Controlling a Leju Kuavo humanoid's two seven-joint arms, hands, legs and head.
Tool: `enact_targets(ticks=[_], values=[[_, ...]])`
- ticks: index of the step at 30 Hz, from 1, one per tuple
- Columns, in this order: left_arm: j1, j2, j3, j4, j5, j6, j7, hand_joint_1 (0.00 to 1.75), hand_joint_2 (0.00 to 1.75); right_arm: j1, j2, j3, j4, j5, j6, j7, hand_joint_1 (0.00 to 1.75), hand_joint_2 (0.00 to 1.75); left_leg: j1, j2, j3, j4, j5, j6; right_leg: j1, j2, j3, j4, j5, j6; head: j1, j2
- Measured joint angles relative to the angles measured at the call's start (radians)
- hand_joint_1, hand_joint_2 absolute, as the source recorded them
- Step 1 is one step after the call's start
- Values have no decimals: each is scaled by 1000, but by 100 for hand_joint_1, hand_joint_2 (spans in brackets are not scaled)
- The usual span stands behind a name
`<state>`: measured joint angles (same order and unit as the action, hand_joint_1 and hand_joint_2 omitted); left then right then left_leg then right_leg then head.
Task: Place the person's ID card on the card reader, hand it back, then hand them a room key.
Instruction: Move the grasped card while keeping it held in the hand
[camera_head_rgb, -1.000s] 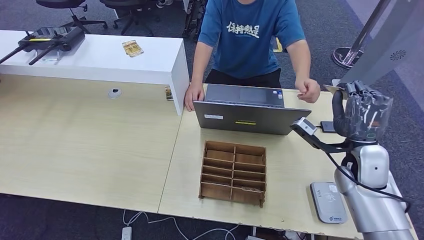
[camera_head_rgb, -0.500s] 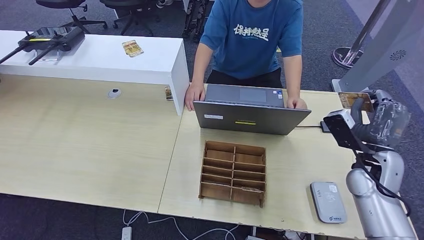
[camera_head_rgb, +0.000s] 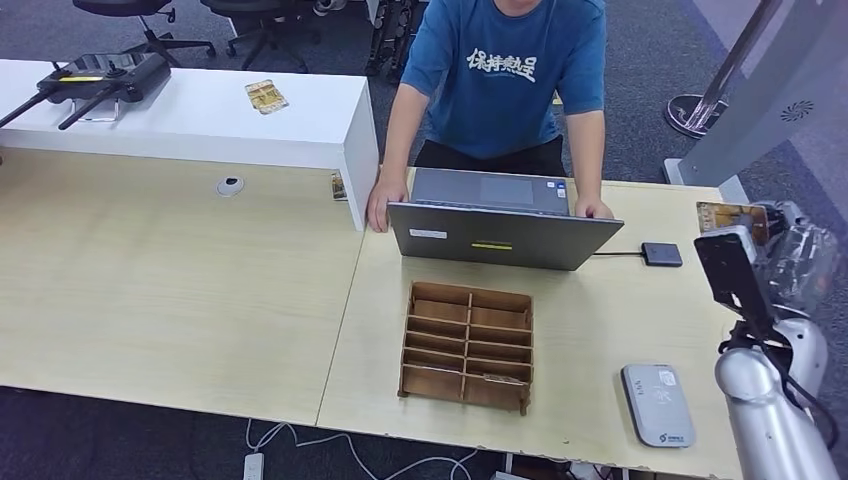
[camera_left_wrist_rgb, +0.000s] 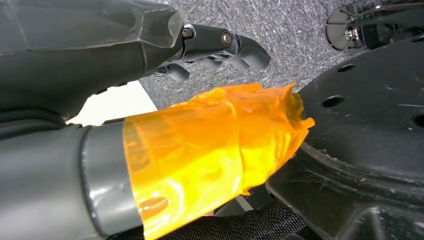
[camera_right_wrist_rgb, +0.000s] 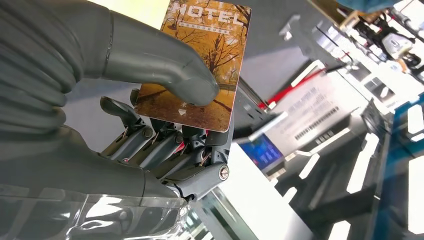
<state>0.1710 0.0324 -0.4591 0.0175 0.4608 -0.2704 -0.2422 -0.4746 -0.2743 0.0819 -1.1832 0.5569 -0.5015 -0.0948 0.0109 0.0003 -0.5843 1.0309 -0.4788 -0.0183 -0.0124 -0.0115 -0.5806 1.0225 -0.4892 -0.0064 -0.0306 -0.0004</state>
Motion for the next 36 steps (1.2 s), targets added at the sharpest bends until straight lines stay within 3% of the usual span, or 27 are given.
enact_targets(ticks=[8,18,36], values=[[3,-21,23,0,24,5,-1,0,0,176,-34,-110,-42,-209,149,-54,175,175,0,-1,0,0,-2,2,0,-1,0,0,-1,1,0,0],[8,-39,38,0,43,5,-5,0,0,388,-42,-205,-141,-316,240,-80,175,175,0,0,-1,0,-3,1,0,0,0,0,-1,0,0,0],[11,-44,47,0,53,2,-10,0,0,505,-42,-267,-216,-354,289,-84,175,175,0,0,0,0,-3,2,0,0,0,0,-2,1,0,0]])
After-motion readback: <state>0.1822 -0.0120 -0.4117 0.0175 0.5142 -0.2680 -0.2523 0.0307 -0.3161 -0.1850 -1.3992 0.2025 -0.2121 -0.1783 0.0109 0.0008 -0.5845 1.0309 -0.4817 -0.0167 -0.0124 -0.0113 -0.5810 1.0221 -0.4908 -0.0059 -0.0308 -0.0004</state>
